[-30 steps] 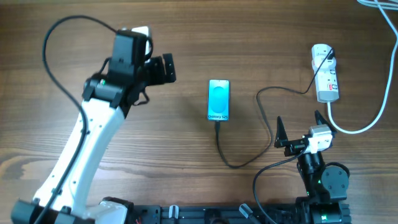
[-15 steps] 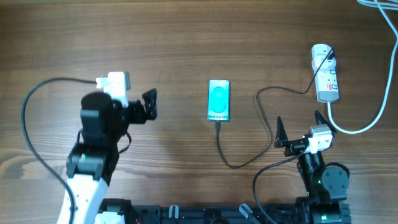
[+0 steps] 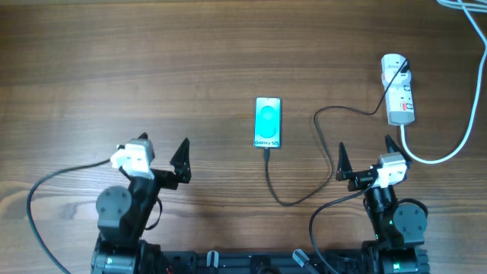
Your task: Plug charger to phone and switch on socket
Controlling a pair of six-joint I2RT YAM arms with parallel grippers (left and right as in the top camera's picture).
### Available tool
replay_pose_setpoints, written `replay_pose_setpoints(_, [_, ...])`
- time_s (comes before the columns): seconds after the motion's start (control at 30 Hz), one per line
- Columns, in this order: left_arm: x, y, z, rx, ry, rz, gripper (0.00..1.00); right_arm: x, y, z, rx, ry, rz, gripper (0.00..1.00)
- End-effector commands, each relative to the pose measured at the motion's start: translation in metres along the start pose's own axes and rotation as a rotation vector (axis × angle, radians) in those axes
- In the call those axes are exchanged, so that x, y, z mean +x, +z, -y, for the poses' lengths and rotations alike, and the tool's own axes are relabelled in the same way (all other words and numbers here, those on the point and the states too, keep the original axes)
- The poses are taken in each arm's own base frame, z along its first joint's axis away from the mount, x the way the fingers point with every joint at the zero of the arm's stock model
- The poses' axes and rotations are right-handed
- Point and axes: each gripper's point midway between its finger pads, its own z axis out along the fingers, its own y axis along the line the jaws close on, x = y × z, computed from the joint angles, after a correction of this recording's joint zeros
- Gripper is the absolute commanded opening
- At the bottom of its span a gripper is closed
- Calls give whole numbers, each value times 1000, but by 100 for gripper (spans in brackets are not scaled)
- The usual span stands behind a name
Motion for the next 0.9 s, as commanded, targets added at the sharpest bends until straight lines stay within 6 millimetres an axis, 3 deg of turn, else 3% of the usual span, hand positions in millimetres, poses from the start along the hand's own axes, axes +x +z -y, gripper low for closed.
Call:
replay_pose_setpoints(0.0, [9, -5, -3, 0, 27, 36, 100, -2, -1, 1, 8, 14, 11, 100])
replay_pose_setpoints(0.13, [16, -7, -6, -5, 31, 56, 100, -2, -1, 1, 9, 14, 11, 100])
replay_pose_setpoints(0.53, [16, -9, -20, -67, 40, 183, 100, -2, -1, 1, 8, 15, 11, 100])
replay_pose_setpoints(0.87, [16, -11, -37, -131, 31, 187, 100, -2, -1, 1, 9, 14, 11, 100])
